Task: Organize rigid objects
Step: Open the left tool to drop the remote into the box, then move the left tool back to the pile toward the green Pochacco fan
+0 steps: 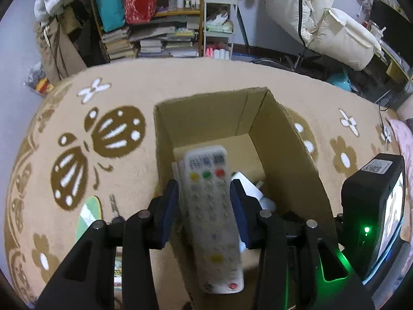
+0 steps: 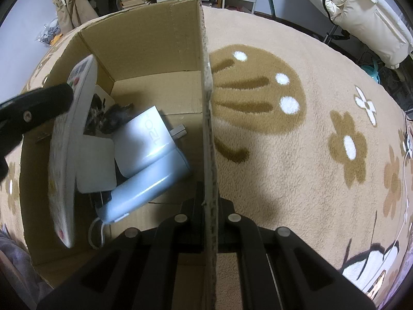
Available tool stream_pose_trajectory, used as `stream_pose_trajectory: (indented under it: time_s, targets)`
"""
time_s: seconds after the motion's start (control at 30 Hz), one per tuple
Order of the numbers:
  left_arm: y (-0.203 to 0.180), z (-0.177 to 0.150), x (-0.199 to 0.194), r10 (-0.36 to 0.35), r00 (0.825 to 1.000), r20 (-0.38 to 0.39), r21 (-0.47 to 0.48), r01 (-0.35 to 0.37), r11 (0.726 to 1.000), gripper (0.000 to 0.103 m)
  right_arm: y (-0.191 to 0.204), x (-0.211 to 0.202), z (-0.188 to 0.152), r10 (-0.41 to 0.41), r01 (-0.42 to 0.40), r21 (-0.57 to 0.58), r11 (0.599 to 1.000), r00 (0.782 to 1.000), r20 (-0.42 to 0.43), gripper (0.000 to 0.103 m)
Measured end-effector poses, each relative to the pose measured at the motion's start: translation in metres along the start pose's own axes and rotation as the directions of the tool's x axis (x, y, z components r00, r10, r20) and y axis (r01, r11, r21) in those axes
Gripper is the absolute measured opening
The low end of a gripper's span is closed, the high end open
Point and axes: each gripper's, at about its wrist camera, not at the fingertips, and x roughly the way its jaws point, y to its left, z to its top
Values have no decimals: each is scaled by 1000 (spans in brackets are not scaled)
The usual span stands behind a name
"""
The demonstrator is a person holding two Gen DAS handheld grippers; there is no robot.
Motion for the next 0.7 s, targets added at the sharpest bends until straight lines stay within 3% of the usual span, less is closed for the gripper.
stream_pose_trajectory:
  time_s: [0.2, 0.27, 0.37, 0.5, 0.6, 0.7]
  targets:
    - [8, 8, -26, 49, 995, 82, 2, -50, 999, 61, 0, -1, 0, 1, -1, 0, 1000, 1000, 3, 5]
    - [10, 10, -34, 61, 993, 101, 15, -63, 998, 78, 0, 0, 0, 2, -2, 1, 1000, 1000, 3, 5]
    - [19, 11, -45, 78, 989, 129, 7, -79, 997, 88, -1, 0, 1, 5, -5, 2, 1000, 1000, 3, 5]
    - [29, 12, -51, 85, 988, 132, 35, -91, 995, 90, -2, -1, 2, 7, -7, 2, 1000, 1000, 2, 5]
    - [43, 13, -61, 81, 987, 141, 16, -84, 996, 99, -2, 0, 2, 7, -7, 4, 1000, 1000, 2, 5]
    - [59, 12, -65, 92, 987, 133, -7, -92, 996, 100, -2, 0, 2, 7, -7, 3, 1000, 1000, 1, 5]
